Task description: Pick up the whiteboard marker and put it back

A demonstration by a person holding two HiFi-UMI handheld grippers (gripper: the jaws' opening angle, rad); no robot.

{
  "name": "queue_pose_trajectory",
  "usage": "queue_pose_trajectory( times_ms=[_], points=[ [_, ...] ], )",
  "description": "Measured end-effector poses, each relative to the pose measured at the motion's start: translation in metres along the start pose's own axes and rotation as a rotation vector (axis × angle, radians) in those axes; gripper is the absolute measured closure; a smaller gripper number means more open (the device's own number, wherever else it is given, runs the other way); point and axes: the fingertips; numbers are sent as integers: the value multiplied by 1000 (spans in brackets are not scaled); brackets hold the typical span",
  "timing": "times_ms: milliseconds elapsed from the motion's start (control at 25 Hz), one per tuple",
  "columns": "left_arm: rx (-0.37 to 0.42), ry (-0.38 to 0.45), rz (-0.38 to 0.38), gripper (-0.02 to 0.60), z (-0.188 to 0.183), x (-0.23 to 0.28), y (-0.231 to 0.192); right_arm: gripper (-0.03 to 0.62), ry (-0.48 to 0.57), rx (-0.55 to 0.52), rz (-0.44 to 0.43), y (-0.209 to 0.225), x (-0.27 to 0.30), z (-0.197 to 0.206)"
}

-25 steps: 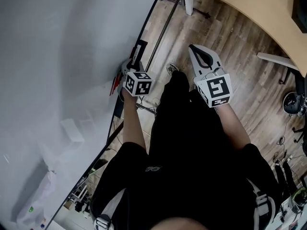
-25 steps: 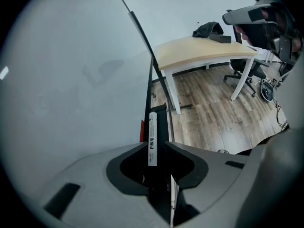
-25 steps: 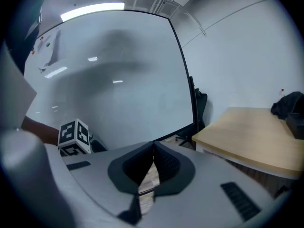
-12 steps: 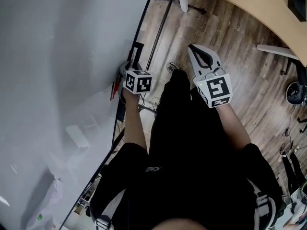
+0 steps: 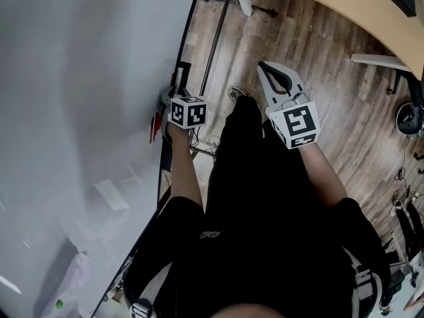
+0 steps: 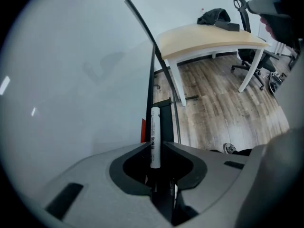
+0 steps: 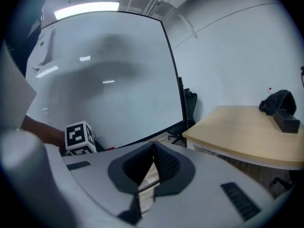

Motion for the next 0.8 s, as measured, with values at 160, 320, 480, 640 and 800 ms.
queue_pose_trajectory(
  times_ms=[160, 320, 480, 640, 800],
  points=[
    [53, -15, -43, 514, 1, 3, 0, 592, 0, -6, 4, 0, -4, -1],
    [61, -15, -51, 514, -1, 3, 0, 592, 4, -7, 6, 1, -8, -3],
    [107, 3, -39, 515, -1, -2, 3, 592, 5, -11, 5, -2, -13, -2],
    [47, 49, -24, 515, 3, -15, 9, 592, 8, -20, -3, -5, -19, -3],
    [31, 95, -50, 515, 2, -34, 9, 592, 20, -36, -17, -9, -25, -6]
  ],
)
Point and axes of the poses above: the fingertips, and each gripper's own axes: x forward along the fingers, y to its right, z out of its underside, and after that the axes turned 3 degrees about x, right-handed
